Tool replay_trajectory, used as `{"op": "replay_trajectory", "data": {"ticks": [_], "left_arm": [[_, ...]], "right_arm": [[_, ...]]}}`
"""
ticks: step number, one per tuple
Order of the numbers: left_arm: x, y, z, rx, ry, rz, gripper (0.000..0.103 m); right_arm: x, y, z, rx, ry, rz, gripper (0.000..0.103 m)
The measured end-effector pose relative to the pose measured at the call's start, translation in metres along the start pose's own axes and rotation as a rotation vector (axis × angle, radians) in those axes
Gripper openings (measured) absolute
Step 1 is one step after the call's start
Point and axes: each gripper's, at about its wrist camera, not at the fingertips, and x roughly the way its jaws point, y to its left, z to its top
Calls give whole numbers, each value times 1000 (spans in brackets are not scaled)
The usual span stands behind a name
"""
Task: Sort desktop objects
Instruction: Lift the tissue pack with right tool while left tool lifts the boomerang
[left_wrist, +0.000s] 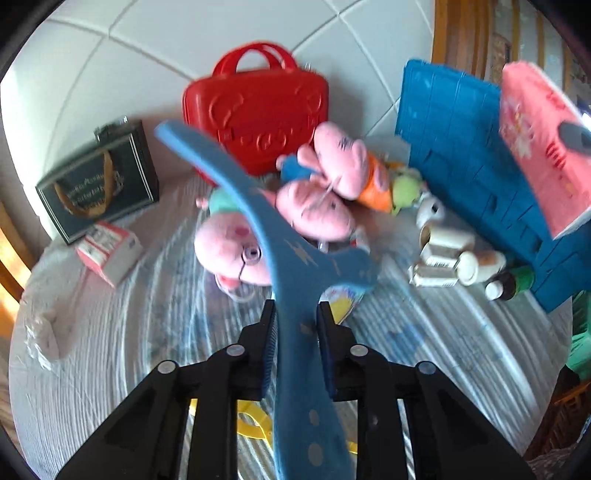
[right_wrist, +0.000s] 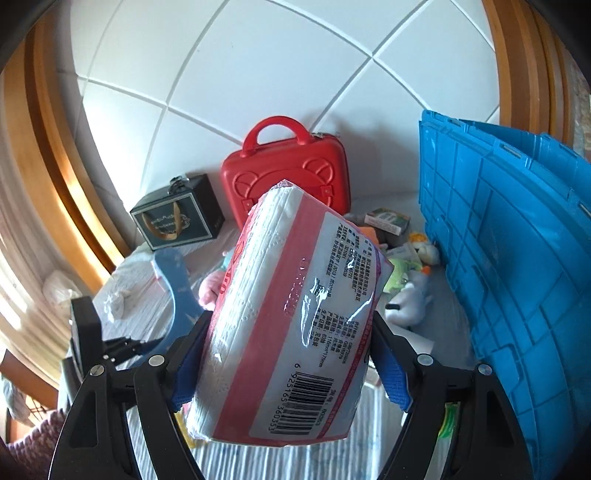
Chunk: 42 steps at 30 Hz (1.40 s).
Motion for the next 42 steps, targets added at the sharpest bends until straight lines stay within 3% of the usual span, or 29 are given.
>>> {"op": "replay_trajectory", "data": {"ticks": [2,4,7,12,13,14,16,20,24,27,28,29,30,32,35,38,42], "left_arm": [[-6,-2,6,12,-8,3,20],[7,-4,2,34,48,0,20],[39,-2,-25,36,157,4,20],[52,0,-53,25,212,22,22],[56,-2,-54,45,217,40,34],[57,-3,-54,67,213,56,55],[54,-7,-54,87,197,32,78],[47,-22,-53,188,186,-1,87],[64,-36,-65,334,286,5,87],[79,-34,-71,346,337,12,82],[82,-32,-71,332,344,8,70],[87,-29,-71,318,353,16,52],[91,-27,-71,307,362,23,42],[96,-24,-72,312,365,35,35],[88,-23,-67,314,319,52,34],[59,-17,-50,242,223,19,34],[22,-16,-27,217,116,14,33]], "right_arm": [[-7,4,-1,-5,-9,6,80],[-13,7,-2,-8,-17,18,80],[-21,10,-4,-5,-24,28,80],[-36,7,-14,-3,-24,18,80],[-37,5,-15,2,-22,16,80],[-37,3,-16,6,-18,12,80],[-36,1,-19,16,-3,14,80],[-33,0,-25,21,25,13,80],[-30,-7,-29,49,42,19,80],[-30,-9,-33,56,48,10,80],[-30,-9,-34,58,52,8,80],[-30,-10,-35,62,58,5,80],[-30,-10,-37,64,61,2,80],[-31,-13,-38,69,63,-6,80],[-35,-17,-37,85,54,-14,81],[-40,-18,-35,86,41,-25,80],[-45,-14,-31,83,26,-24,80]]}}
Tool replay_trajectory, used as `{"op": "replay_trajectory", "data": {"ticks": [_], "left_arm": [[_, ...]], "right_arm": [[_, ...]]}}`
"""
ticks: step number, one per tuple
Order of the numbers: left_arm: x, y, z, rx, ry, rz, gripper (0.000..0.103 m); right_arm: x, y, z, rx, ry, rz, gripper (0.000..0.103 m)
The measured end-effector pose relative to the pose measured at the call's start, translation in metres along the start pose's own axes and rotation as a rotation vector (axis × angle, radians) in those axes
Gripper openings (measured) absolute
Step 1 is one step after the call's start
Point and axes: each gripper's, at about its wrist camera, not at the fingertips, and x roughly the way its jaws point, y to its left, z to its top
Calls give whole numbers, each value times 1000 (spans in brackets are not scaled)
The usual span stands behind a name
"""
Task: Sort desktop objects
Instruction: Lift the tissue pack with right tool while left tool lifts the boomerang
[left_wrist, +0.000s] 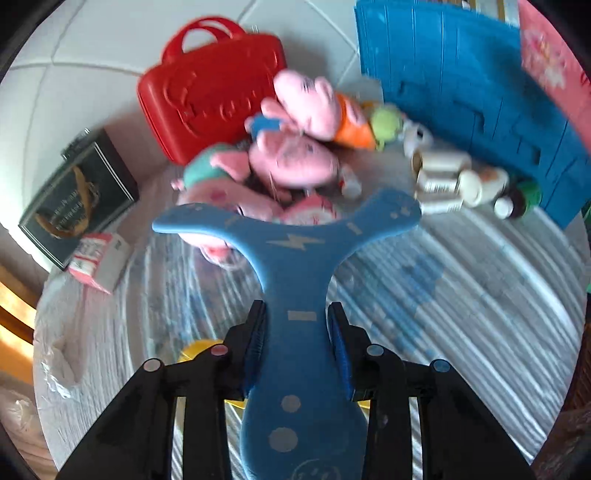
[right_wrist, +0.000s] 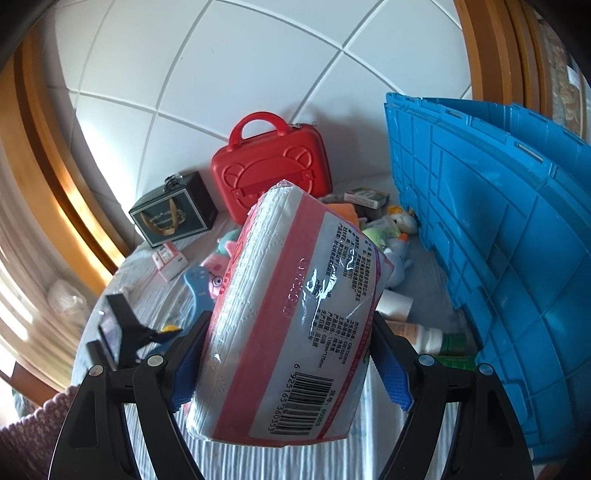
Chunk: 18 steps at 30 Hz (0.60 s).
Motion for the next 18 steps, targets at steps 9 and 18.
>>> {"op": "replay_trajectory", "data": {"ticks": [9,18], "left_arm": [[-28,7,19,-53,-73,-27,33],[-68,-13,59,-17,-179,-63,33]], "right_arm": [[-2,16,5,-34,-14,42,80],[-17,15,19,-50,-68,20,80]]}}
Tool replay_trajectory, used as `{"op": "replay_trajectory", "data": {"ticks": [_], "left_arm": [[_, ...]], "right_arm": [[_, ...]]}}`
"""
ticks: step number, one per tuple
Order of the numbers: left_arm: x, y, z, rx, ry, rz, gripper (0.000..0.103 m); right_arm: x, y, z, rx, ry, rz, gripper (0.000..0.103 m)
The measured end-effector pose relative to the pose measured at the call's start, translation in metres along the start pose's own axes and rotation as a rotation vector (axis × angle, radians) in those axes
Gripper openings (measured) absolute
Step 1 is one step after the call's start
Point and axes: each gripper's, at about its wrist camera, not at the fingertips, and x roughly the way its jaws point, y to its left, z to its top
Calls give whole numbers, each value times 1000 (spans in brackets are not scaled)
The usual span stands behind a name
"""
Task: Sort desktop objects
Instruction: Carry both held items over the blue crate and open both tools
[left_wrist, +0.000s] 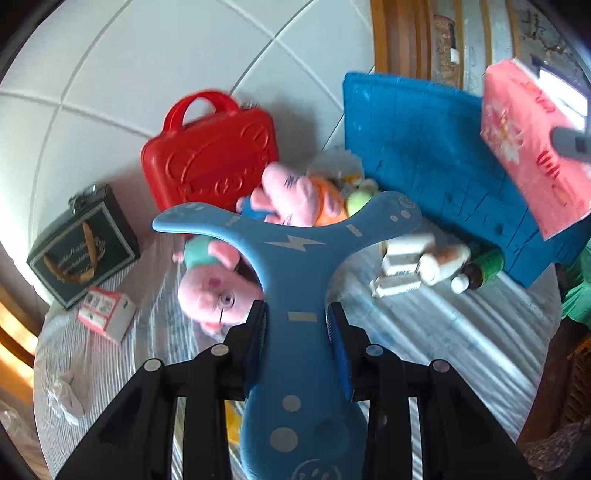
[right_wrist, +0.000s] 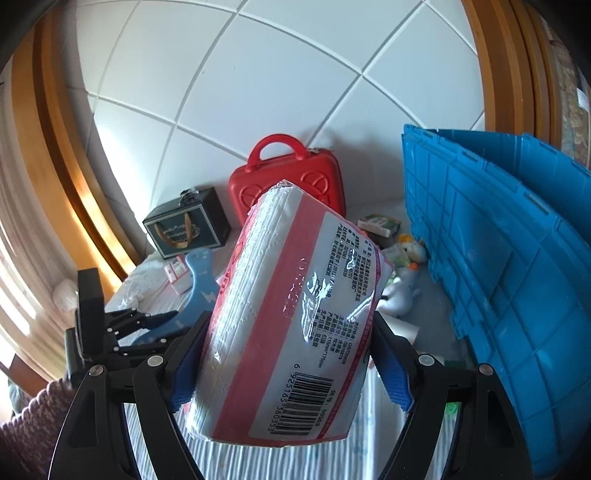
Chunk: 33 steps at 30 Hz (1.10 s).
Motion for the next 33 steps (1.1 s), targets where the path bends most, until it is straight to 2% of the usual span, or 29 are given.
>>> {"op": "replay_trajectory", "data": {"ticks": [5,10,13,16,19,22,27,28,29,31,33], "left_arm": [[-23,-30,54,58,-99,-43,33],[-50,-75,124,136,-231,-108,33],[-59,-113,171,191,-293,-159,33],[-45,-156,222,236,-317,-200,33],[-17,-191,264,235,-297,-251,33],[16,-228,302,252,-277,-266,33],[52,-279,353,252,-251,-274,33],[58,-288,363,256,-251,-255,42],[62,-295,370,253,-255,-239,62],[64,-307,381,237,-275,-217,86],[60,-316,384,234,-305,-196,86]], "right_arm": [[-27,-7,13,3,-67,-35,80],[-92,-23,39,4,-213,-109,80],[-139,-46,54,0,-300,-178,80],[-175,-87,70,14,-354,-277,81],[-189,-141,87,42,-333,-339,81],[-187,-193,99,60,-278,-397,81],[-169,-272,114,141,-220,-395,81],[-168,-286,116,163,-211,-387,83],[-163,-300,120,189,-205,-385,85],[-158,-323,125,236,-192,-373,88],[-162,-343,123,277,-201,-348,88]]}}
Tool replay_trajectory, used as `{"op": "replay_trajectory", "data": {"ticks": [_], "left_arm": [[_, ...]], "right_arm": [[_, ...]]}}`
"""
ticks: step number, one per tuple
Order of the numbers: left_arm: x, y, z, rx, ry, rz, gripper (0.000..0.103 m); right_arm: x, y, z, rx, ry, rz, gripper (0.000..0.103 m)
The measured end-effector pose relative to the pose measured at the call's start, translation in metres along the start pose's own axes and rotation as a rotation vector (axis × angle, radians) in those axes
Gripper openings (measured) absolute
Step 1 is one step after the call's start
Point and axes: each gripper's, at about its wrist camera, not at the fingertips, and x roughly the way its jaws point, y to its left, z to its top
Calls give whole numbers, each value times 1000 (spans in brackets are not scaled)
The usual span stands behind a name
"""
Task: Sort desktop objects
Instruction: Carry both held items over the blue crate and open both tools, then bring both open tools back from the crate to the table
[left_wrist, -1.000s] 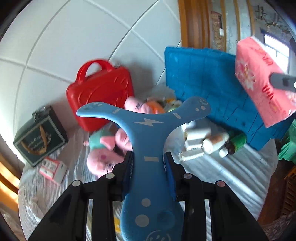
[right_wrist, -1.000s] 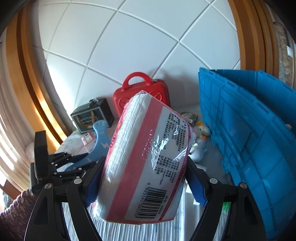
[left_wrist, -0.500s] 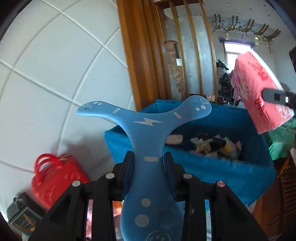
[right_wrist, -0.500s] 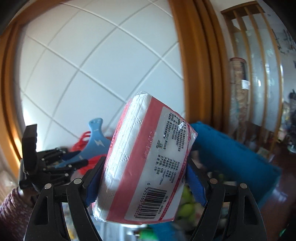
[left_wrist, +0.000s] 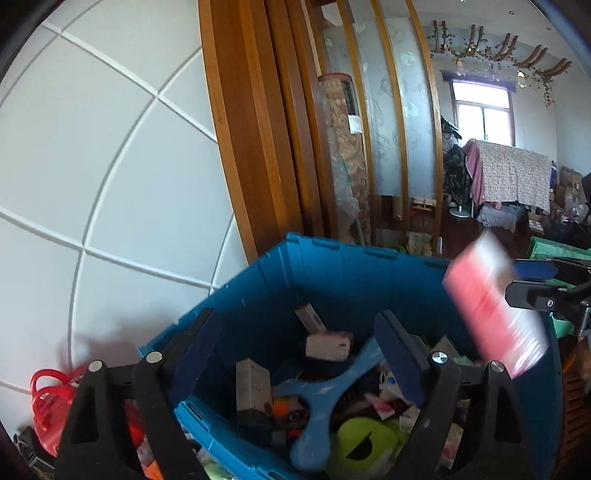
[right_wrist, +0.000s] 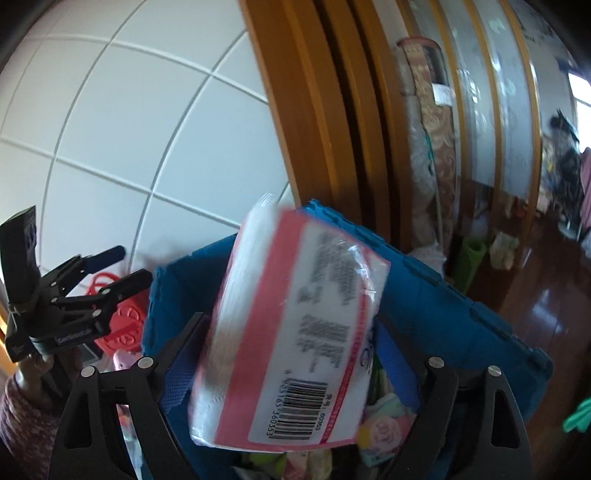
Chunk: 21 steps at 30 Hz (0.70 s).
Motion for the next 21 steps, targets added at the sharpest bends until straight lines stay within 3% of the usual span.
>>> {"op": "replay_trajectory", "data": {"ticks": [5,10,14,21], "left_arm": [[-16,-15,-16,-47,-34,114,87],[-42,-15,-42,-67,-45,192,87],[-72,-15,-68,-99,-47,271,87],[-127,6,-119,-163,-35,418,87]], "right_arm": [[-20,-20,8,-7,-84,8,89],[-49,-12,-10,-29,-174,61,92],[-68,11,-30,-80,-214,94,95],[-86,68,-57,-164,-195,229,96]]}}
